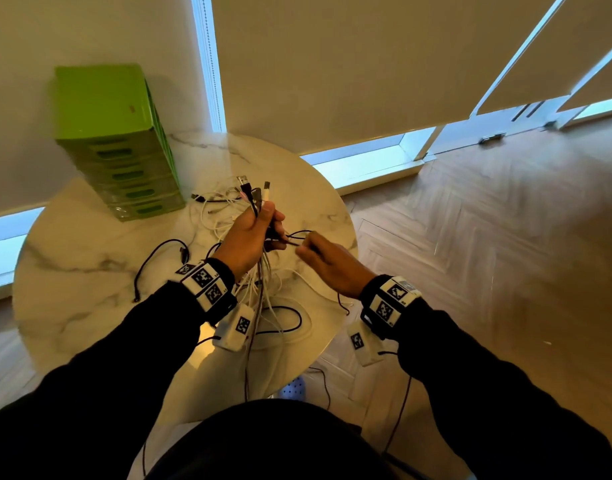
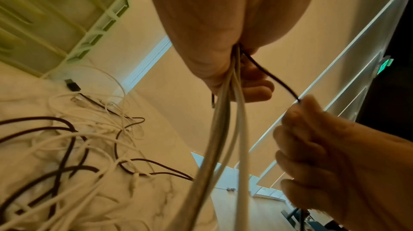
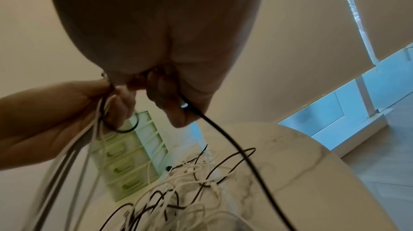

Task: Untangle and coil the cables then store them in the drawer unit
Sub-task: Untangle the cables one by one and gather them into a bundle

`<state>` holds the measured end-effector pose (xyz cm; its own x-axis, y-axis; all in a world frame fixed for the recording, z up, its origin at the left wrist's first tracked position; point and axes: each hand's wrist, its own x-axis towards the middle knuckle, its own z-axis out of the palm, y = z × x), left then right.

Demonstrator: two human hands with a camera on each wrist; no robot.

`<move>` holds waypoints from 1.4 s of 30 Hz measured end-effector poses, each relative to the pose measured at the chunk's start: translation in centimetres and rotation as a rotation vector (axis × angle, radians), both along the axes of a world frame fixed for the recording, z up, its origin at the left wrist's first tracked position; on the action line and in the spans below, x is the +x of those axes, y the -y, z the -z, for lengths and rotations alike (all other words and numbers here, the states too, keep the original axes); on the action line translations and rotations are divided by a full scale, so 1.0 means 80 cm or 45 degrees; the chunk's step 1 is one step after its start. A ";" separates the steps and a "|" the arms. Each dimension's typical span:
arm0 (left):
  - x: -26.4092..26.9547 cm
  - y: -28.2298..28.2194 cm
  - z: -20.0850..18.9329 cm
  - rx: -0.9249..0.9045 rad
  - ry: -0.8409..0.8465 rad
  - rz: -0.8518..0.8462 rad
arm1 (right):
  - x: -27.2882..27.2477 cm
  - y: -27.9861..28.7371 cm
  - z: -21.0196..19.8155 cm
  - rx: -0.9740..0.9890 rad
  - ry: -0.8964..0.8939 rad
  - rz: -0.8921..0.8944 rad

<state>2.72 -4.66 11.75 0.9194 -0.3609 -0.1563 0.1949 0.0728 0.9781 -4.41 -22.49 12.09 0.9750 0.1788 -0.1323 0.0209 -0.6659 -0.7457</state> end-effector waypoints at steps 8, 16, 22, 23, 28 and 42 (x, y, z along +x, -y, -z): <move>0.017 -0.022 0.007 -0.220 -0.162 -0.097 | 0.006 0.076 0.023 0.000 -0.651 0.259; 0.003 -0.003 0.001 -0.327 -0.267 0.048 | 0.001 0.034 0.012 -0.365 -0.814 -0.139; 0.009 -0.018 0.003 0.137 -0.047 0.087 | 0.026 -0.072 -0.018 0.250 -0.362 -0.230; 0.016 -0.027 0.008 0.220 -0.028 0.106 | 0.026 -0.084 -0.014 0.269 -0.314 -0.170; 0.034 -0.072 0.013 0.686 0.290 0.233 | 0.028 -0.120 -0.013 0.728 -0.340 0.148; 0.030 -0.057 -0.026 -0.329 0.002 -0.290 | 0.026 -0.128 -0.032 0.796 -0.523 0.215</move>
<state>5.09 -0.14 13.82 0.9811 -0.1736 -0.0854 0.1439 0.3595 0.9220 -2.32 -12.23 14.62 0.8900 0.1927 -0.4131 -0.4038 -0.0874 -0.9107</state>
